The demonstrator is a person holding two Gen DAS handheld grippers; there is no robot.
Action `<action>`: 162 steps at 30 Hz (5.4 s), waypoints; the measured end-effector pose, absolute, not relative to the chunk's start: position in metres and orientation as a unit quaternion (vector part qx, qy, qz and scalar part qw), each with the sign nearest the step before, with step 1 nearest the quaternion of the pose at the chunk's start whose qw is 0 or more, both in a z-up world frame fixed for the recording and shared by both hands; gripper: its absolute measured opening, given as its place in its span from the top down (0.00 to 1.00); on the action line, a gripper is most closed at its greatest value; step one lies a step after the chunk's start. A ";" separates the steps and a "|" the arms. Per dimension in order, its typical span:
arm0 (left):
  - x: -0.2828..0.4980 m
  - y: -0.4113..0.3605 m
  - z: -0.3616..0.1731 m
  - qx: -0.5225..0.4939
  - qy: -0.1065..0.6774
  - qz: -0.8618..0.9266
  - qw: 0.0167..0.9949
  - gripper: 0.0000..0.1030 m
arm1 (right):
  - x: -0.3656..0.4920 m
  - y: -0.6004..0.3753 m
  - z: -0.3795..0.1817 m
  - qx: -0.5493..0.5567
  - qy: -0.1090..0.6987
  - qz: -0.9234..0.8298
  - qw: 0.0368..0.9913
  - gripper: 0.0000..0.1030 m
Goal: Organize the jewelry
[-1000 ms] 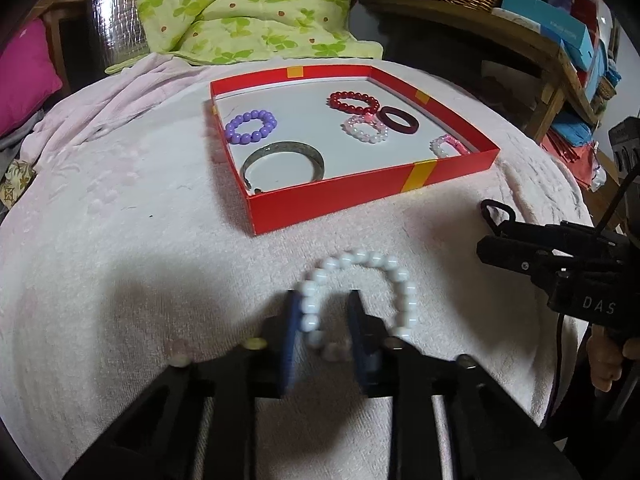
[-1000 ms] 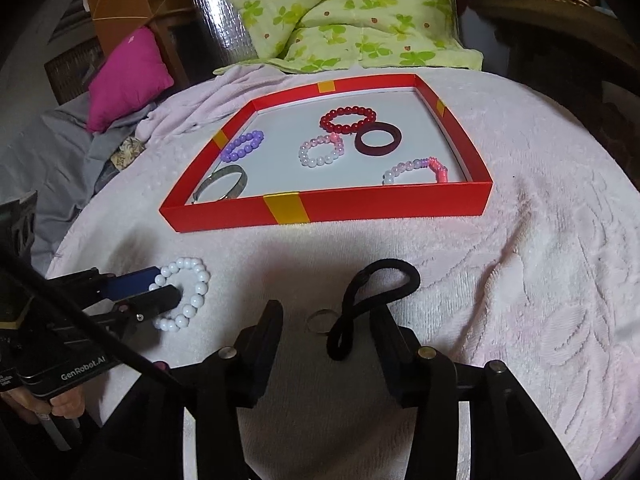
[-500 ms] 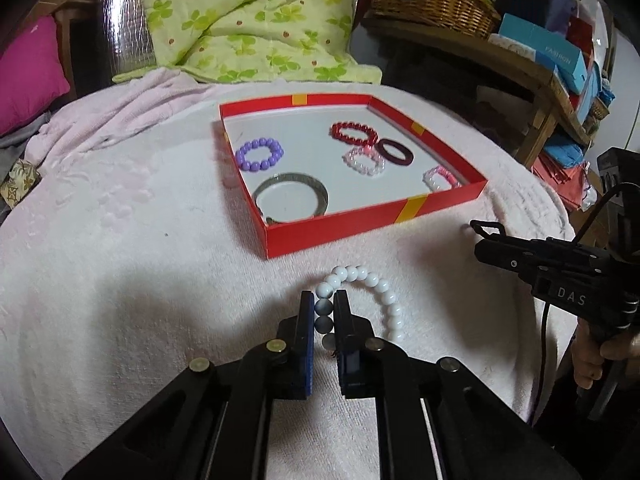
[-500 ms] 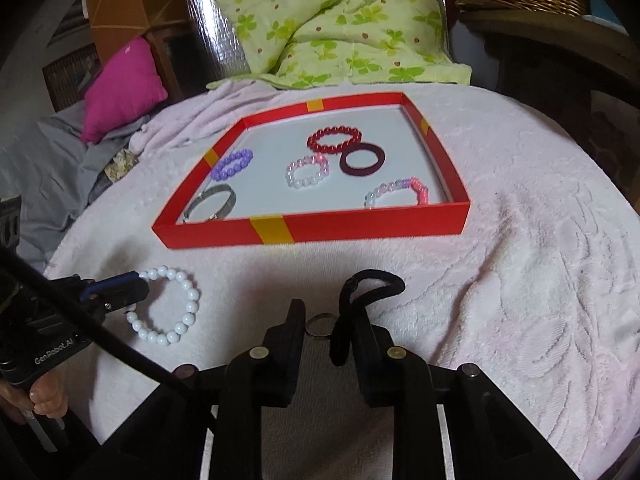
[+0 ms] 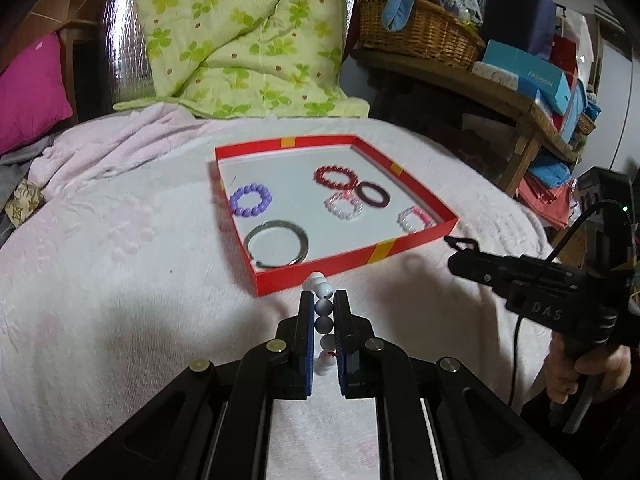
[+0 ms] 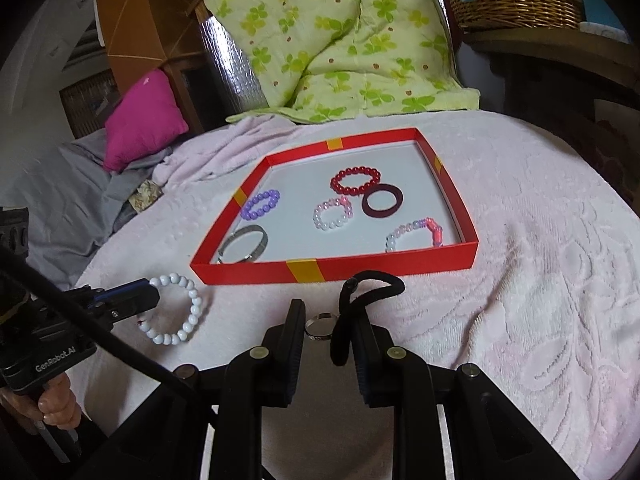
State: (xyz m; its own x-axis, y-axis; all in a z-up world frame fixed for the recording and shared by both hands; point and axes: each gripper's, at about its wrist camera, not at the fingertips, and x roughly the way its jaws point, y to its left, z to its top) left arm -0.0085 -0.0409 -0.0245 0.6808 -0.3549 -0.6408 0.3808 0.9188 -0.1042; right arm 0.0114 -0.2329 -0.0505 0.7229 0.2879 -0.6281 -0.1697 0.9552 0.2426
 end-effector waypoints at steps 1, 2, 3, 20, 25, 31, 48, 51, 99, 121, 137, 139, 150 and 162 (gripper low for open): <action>-0.010 -0.042 -0.021 0.017 0.340 -0.204 0.918 0.91 | 0.011 -0.233 -0.050 0.084 0.350 0.124 0.925 0.76; -0.012 -0.042 -0.019 0.015 0.335 -0.207 0.919 0.91 | 0.011 -0.233 -0.049 0.084 0.347 0.124 0.926 0.76; -0.013 -0.043 -0.015 0.014 0.328 -0.212 0.921 0.91 | 0.011 -0.233 -0.048 0.085 0.346 0.124 0.926 0.76; -0.012 -0.055 0.017 0.007 0.259 -0.229 0.938 0.91 | 0.020 -0.253 -0.017 0.113 0.302 0.116 0.939 0.76; 0.017 -0.058 0.041 0.002 0.249 -0.226 0.942 0.91 | 0.042 -0.246 -0.009 0.103 0.303 0.137 0.937 0.76; 0.066 -0.063 0.079 0.008 0.217 -0.213 0.953 0.91 | 0.087 -0.247 -0.008 0.131 0.316 0.159 0.926 0.76; 0.162 -0.085 0.006 -0.053 0.314 -0.215 0.923 0.91 | 0.130 -0.232 -0.050 0.141 0.397 0.194 0.886 0.76; 0.168 -0.088 -0.003 -0.052 0.330 -0.216 0.917 0.91 | 0.131 -0.231 -0.055 0.138 0.404 0.192 0.883 0.76; 0.168 -0.102 -0.028 0.062 0.353 -0.110 0.927 0.74 | 0.127 -0.245 -0.052 0.127 0.402 0.155 0.893 0.73; 0.142 -0.095 -0.007 0.097 0.324 -0.049 0.940 0.40 | 0.113 -0.245 -0.028 0.121 0.380 0.149 0.905 0.73; 0.091 -0.086 0.016 0.135 0.309 -0.012 0.942 0.27 | 0.078 -0.260 -0.002 0.114 0.343 0.128 0.923 0.50; 0.083 -0.082 0.019 0.131 0.309 -0.008 0.942 0.27 | 0.073 -0.261 0.001 0.112 0.340 0.124 0.926 0.50; 0.039 -0.062 0.027 0.116 0.308 0.015 0.944 0.26 | 0.044 -0.253 0.014 0.065 0.323 0.104 0.938 0.48; 0.000 -0.053 0.030 0.100 0.305 0.023 0.947 0.26 | 0.008 -0.249 0.023 0.047 0.308 0.098 0.945 0.41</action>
